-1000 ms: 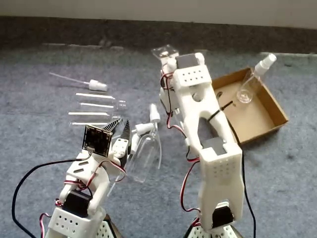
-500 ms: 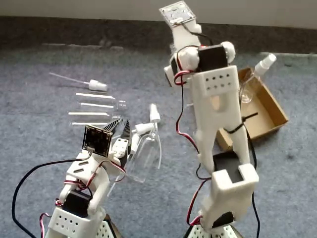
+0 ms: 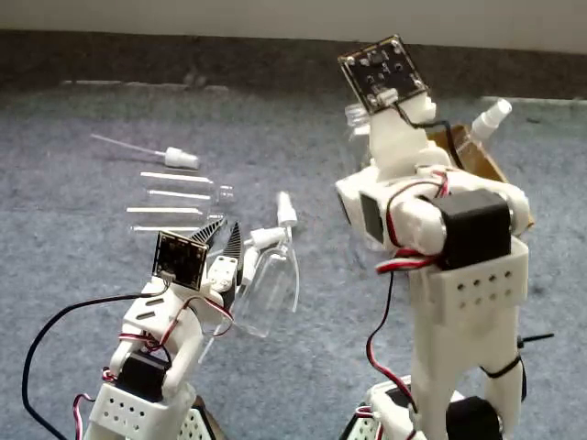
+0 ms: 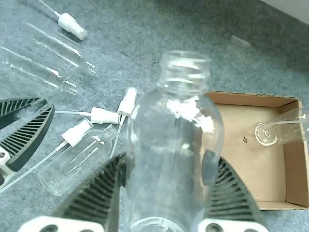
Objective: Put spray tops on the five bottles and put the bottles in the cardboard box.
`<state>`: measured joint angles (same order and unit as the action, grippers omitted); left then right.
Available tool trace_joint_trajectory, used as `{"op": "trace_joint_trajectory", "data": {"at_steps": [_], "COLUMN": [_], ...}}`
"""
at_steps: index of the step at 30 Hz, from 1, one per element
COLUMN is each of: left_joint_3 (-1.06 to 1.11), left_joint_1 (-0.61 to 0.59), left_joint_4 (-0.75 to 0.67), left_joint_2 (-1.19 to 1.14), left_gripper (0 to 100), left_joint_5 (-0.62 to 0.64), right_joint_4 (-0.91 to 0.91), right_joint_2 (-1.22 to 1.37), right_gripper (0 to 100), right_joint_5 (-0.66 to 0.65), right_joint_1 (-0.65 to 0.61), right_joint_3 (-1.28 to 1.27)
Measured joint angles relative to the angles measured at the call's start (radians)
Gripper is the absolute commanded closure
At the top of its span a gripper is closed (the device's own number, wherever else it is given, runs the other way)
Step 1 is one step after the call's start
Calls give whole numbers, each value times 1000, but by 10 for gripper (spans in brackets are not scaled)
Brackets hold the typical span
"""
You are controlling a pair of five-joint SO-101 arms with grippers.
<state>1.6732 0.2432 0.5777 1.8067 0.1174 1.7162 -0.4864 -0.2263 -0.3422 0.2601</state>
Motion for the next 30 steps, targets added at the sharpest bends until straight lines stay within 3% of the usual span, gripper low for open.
{"op": "trace_joint_trajectory", "data": {"at_steps": [16,20,30], "left_joint_3": [0,-23,-347], "left_joint_1": [0,-2,-2], "left_joint_4": [9,121,479], "left_joint_2": [0,0,5], "left_gripper": [993,992,992], "left_joint_5": [-11,-146,-298], "right_joint_4": [-750,-842,-1031], "right_joint_2": [-578,-712,-858], "right_gripper": [865,865,866], "right_joint_5": [3,8,127], "right_joint_1": [0,0,5], "right_joint_3": [-1092,-1295,-1551]}}
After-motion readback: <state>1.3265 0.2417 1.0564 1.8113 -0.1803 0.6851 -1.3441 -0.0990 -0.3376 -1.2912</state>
